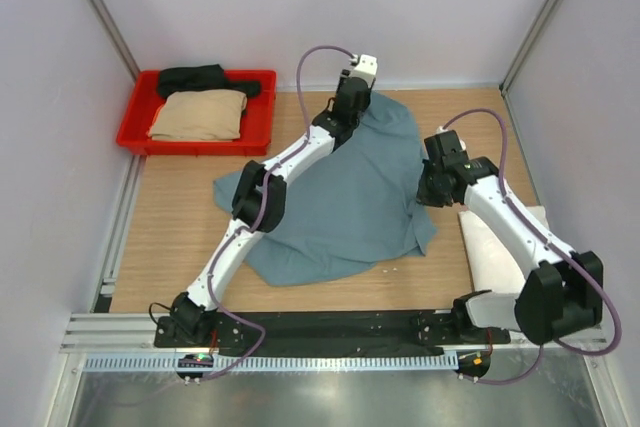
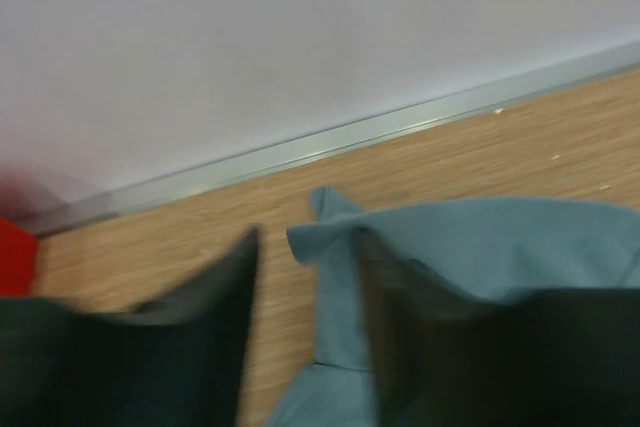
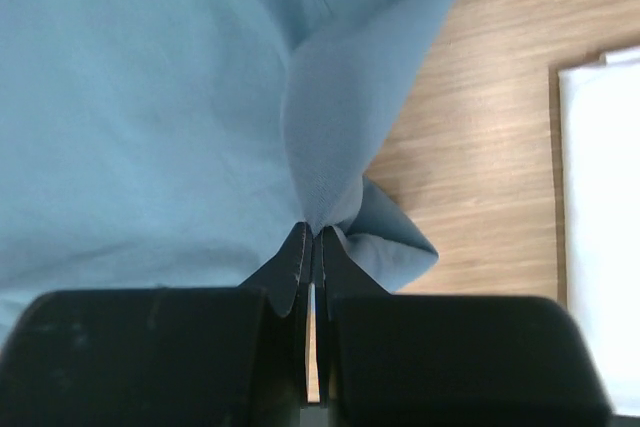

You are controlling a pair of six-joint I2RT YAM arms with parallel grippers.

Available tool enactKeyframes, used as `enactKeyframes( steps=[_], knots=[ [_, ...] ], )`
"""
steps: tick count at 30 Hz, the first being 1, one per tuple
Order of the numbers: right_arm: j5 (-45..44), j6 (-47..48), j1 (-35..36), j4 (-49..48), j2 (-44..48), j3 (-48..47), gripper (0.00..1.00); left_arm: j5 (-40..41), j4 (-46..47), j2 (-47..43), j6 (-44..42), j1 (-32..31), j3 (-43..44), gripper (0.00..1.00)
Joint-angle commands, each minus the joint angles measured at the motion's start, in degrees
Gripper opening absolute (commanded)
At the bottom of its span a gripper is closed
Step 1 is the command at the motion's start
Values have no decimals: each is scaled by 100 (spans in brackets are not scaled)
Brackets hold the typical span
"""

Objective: Fold and stack the t-shirts
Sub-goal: Flatten the tshirt out

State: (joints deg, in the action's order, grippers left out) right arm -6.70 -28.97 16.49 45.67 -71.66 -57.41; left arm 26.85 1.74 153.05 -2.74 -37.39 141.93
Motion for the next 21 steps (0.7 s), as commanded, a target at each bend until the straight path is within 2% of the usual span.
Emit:
enactKeyframes(
  steps=[1, 2, 3, 8, 9, 12, 13, 14, 15, 16, 17, 19, 21],
  knots=[
    [-270, 365, -128, -366, -409, -603, 1, 136, 425, -469, 547, 21, 265, 69],
    [-297, 357, -172, -340, -645, -692, 1, 180, 267, -513, 547, 21, 248, 92],
    [-279, 357, -199, -331, -761, -771, 1, 206, 13, -626, 529, 30, 30, 99],
    [256, 120, -471, -435, -1245, -808, 2, 663, -1173, -1891, 669, 47, -657, 100],
    [370, 120, -497, -480, -1350, -746, 2, 603, -1680, -2111, 731, 47, -814, 100],
    [808, 155, -585, -725, -1473, -491, 5, 25, -2482, -3305, 1056, 65, -1859, 100],
    [958, 146, -603, -804, -1535, -421, 7, -65, -2651, -3613, 1126, 65, -2567, 100],
    [1012, 129, -621, -884, -1588, -412, 8, -109, -2818, -4242, 1388, 65, -2896, 99],
    [1047, 120, -638, -989, -1640, -455, 9, -171, -3193, -4544, 1504, 74, -3229, 95],
    [1039, 128, -656, -1007, -1737, -595, 10, -267, -3380, -4817, 1609, 74, -3972, 86],
    [996, 137, -656, -1025, -1790, -674, 10, -286, -3573, -5420, 1906, 74, -4310, 84],
    [1039, 146, -665, -1077, -1886, -902, 11, -451, -4188, -5977, 2294, 108, -5014, 74],
    [1205, 76, -673, -1253, -2062, -1009, 11, -610, -4758, -6740, 2924, 196, -5902, 72]
  ],
)
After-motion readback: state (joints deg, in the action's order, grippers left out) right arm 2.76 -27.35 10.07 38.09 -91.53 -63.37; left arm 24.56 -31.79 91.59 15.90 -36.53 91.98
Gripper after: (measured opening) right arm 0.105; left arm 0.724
